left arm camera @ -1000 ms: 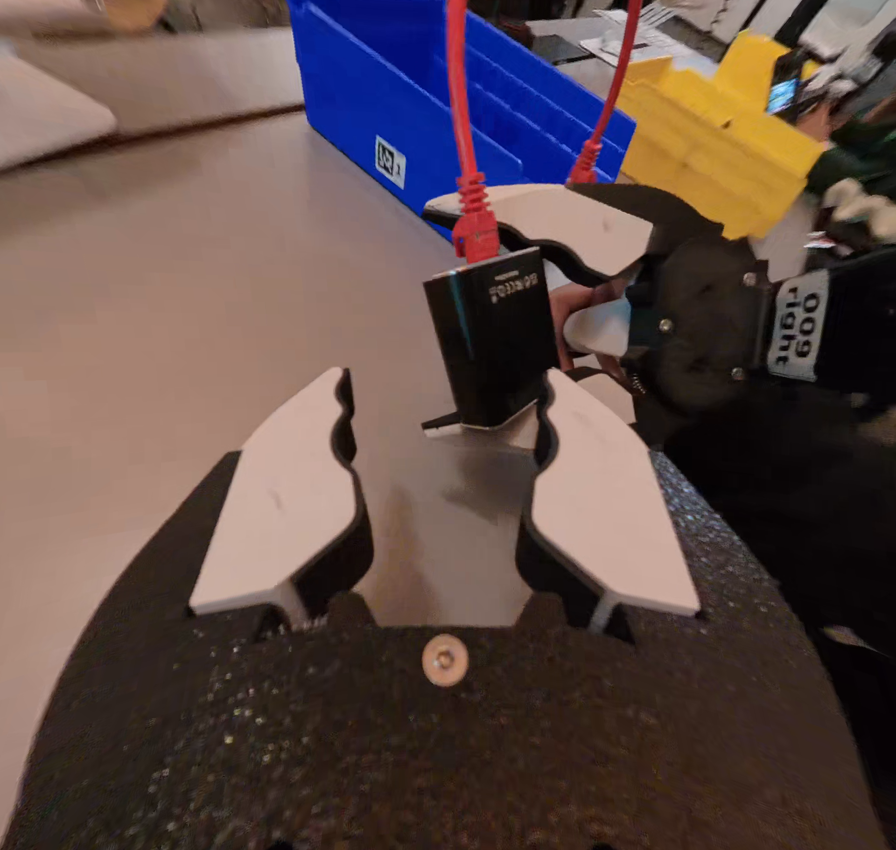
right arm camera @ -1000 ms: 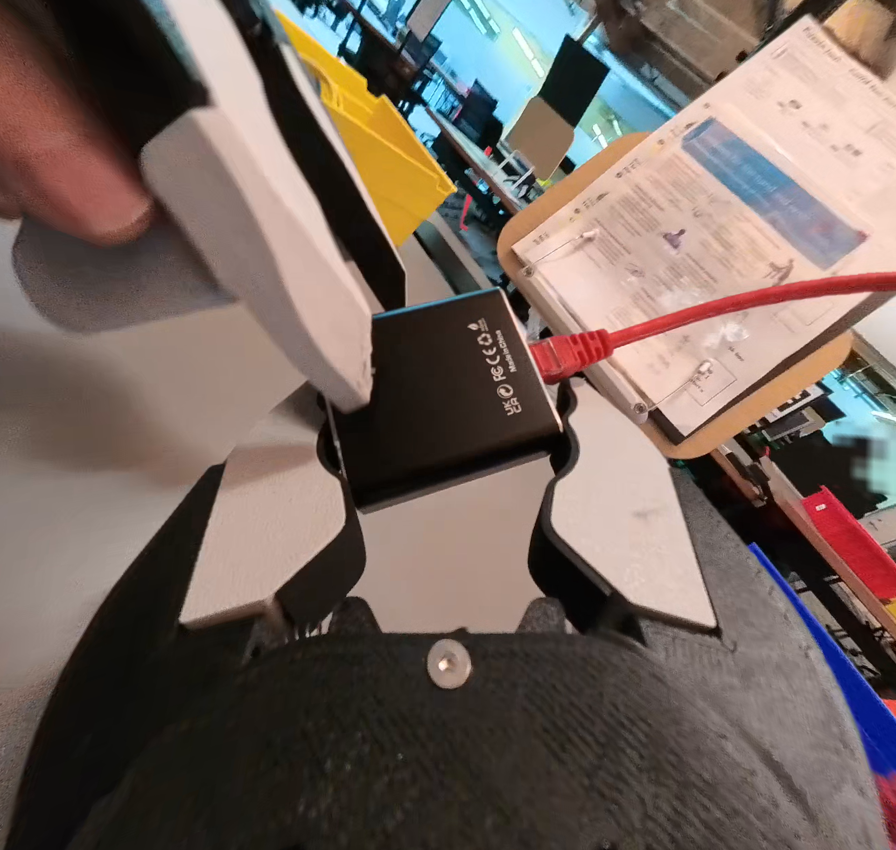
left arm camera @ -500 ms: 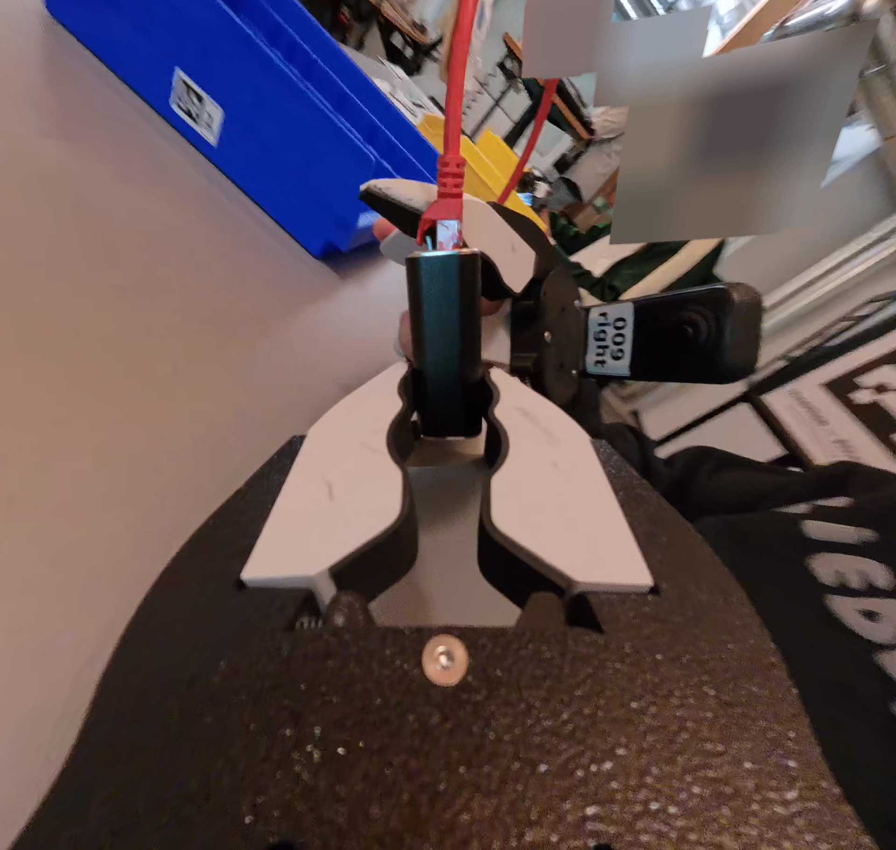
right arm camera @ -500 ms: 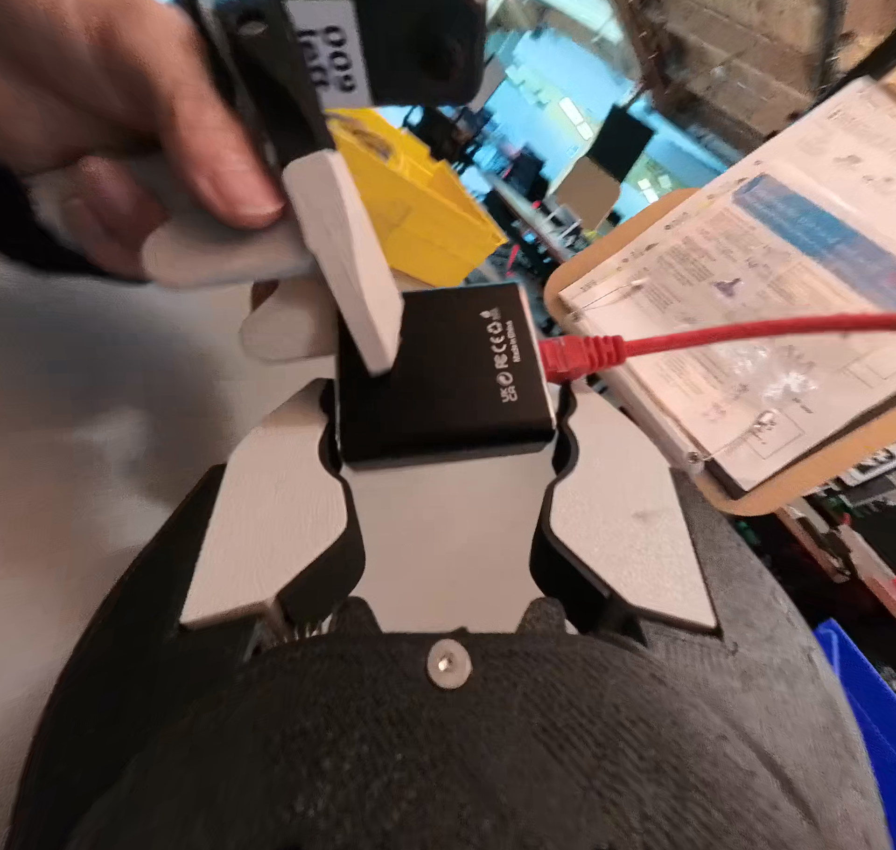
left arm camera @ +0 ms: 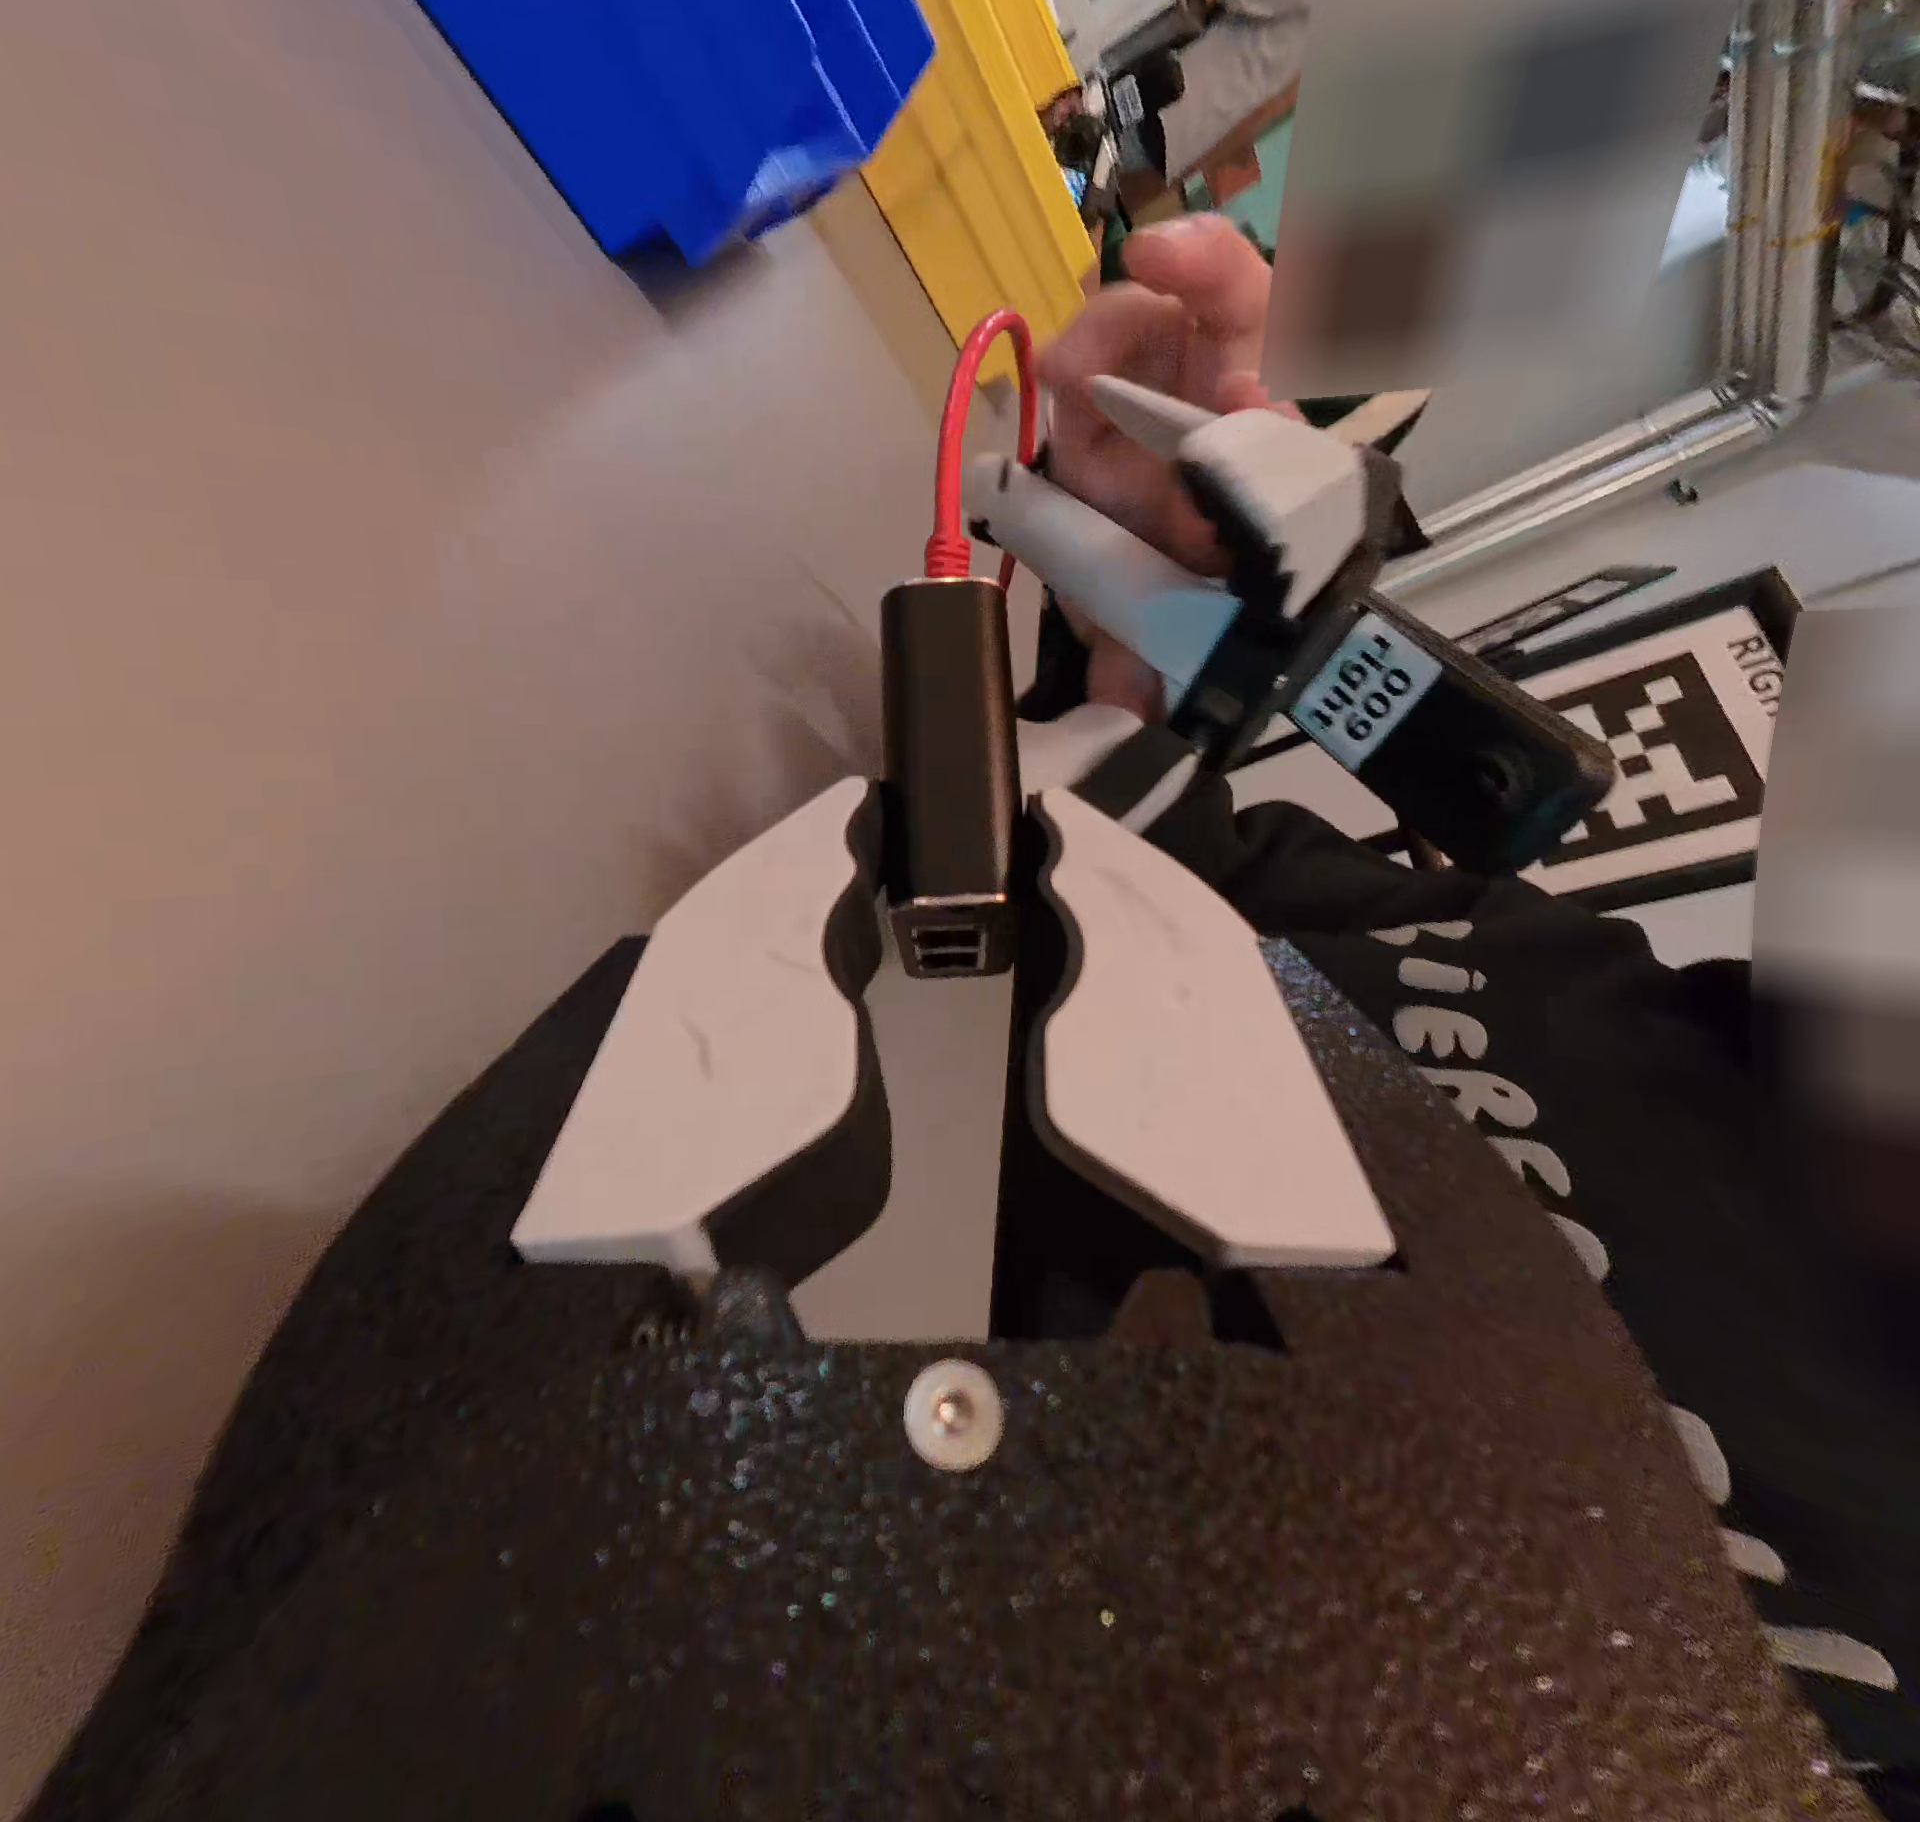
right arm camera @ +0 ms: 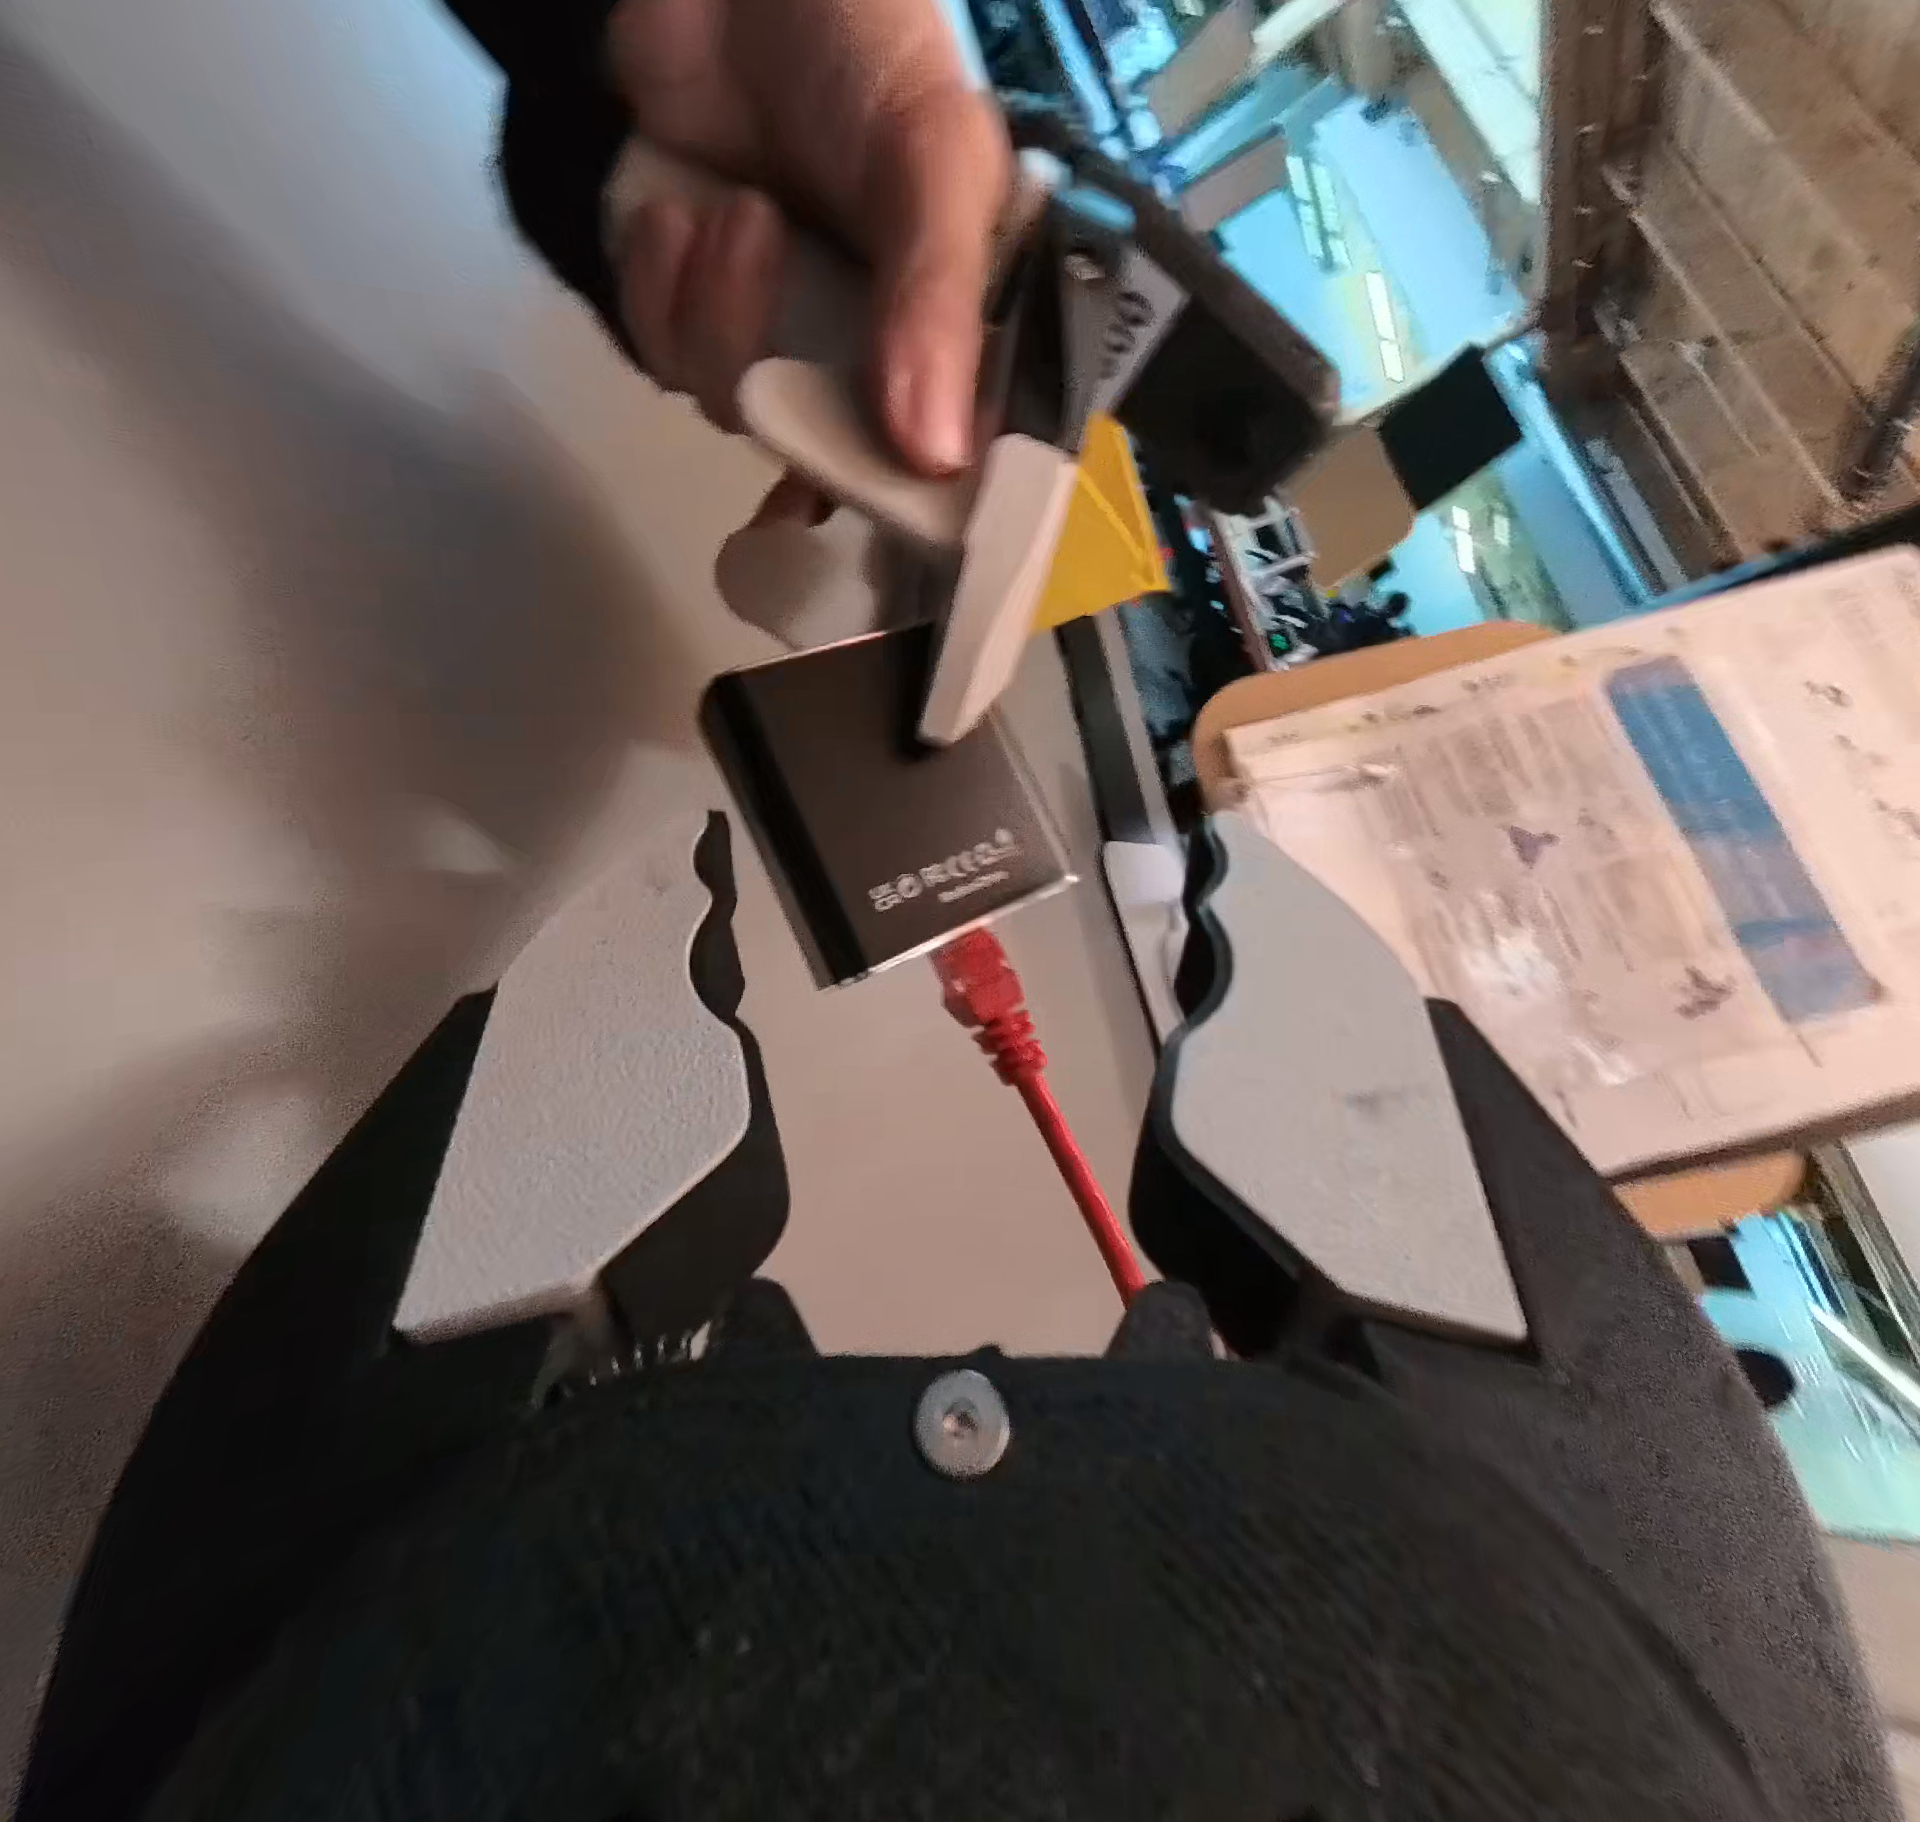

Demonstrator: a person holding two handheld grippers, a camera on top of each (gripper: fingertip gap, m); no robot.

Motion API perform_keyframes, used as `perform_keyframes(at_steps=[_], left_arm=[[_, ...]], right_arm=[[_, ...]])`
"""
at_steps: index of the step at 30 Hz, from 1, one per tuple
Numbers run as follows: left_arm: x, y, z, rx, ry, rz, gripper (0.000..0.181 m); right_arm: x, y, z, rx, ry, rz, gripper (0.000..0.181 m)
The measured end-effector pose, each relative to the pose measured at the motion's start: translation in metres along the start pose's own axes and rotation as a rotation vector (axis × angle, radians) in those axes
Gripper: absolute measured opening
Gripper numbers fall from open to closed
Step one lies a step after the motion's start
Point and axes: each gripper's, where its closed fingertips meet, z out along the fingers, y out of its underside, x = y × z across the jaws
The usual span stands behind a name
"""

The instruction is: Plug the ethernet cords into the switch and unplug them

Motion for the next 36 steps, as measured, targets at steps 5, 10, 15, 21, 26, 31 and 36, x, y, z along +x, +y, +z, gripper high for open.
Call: perform_keyframes(at_steps=[5, 10, 15, 21, 26, 31, 36], left_arm=[[0.008, 0.018, 0.013, -0.170, 0.036, 0.024, 0.024], [0.009, 0.003, 0.017, -0.100, -0.032, 0.168, 0.026], [0.030, -0.036, -0.002, 0.197, -0.426, 0.842, 0.037], [0.022, -0.004, 0.010, -0.164, -0.872, 1.545, 0.063], [0.007, 0.003, 0.034, -0.445, -1.094, 2.071, 0.051], [0.030, 0.004, 0.051, -0.233, -1.043, 2.294, 0.029], [0.059, -0.006, 0.053, -0.090, -1.083, 2.422, 0.028]], right_arm=[[-0.028, 0.010, 0.006, -0.034, -0.126, -0.083, 0.065], [-0.014, 0.015, 0.007, -0.004, -0.101, 0.137, 0.064], [-0.005, 0.044, 0.006, 0.039, -0.107, 0.481, 0.064], [-0.030, 0.031, -0.004, 0.112, -0.348, 0.580, 0.064], [-0.041, 0.007, -0.013, 0.214, -0.457, 0.593, 0.064], [-0.022, -0.012, -0.041, 0.480, -0.456, 0.666, 0.065], [-0.001, -0.022, -0.062, 0.668, -0.481, 0.796, 0.064]])
